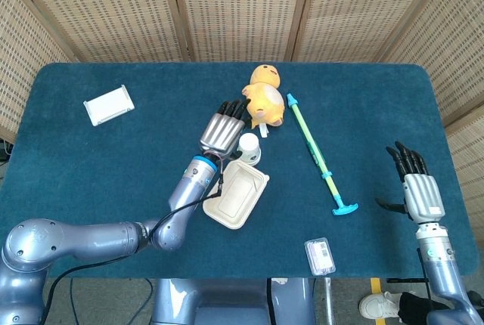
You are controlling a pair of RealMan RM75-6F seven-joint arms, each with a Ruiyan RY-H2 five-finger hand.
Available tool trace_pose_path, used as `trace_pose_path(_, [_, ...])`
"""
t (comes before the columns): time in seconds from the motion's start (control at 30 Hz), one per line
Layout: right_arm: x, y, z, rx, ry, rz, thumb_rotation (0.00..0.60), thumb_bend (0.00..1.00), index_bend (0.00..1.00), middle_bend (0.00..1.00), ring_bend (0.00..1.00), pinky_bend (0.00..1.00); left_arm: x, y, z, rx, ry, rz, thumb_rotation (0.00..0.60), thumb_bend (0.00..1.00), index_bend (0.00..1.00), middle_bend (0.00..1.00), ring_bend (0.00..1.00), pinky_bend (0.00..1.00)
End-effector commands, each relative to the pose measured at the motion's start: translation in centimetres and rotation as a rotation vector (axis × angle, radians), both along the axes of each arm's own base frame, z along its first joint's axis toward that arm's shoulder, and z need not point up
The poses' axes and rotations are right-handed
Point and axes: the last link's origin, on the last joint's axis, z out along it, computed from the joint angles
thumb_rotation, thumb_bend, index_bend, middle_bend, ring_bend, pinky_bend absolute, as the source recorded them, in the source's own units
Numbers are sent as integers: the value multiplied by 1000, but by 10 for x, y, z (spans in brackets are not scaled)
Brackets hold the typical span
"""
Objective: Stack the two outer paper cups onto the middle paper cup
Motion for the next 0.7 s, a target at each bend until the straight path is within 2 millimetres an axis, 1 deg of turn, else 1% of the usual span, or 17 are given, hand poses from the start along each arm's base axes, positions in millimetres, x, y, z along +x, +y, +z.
trace_pose_path(0.03, [0,0,0,0,-1,0,600,249,100,0,0,0,0,-1,1,0,-6,-4,600,252,317,0,0,58])
trace_pose_path(0.13, [-1,0,1,0,0,0,600,249,100,0,0,0,0,-4,6,5,-23,-13,600,252,295,0,0,58])
trace_pose_path(0.2, [-1,0,1,0,-3,-2,600,250,100,0,0,0,-2,-8,9,9,-38,-20,600,251,263,0,0,56])
trace_pose_path(0.3, [-1,0,2,-1,-2,-4,600,249,100,0,0,0,-12,-18,20,27,-58,-40,600,247,166,0,0,38])
trace_pose_path(0.37, [-2,0,2,-1,1,-10,600,249,99,0,0,0,-32,-32,33,69,-65,-59,600,241,87,0,0,30])
trace_pose_path(0.47, [-4,0,1,5,10,-20,600,249,99,0,0,0,-65,-50,49,133,-35,-64,600,232,14,0,0,22])
trace_pose_path(0.53, [-5,0,-1,12,23,-31,600,249,96,0,0,0,-100,-68,62,206,17,-43,600,224,0,0,0,20])
trace_pose_path(0.57, [-5,0,-1,14,29,-34,600,249,93,0,0,0,-113,-76,66,233,31,-30,600,221,0,0,0,19])
trace_pose_path(0.63, [-5,0,-2,16,39,-40,600,249,87,0,0,0,-136,-90,72,276,53,1,600,218,0,0,0,16])
trace_pose_path(0.7, [-5,0,-3,16,47,-42,600,249,83,0,0,0,-152,-99,76,296,67,25,600,218,0,0,0,15])
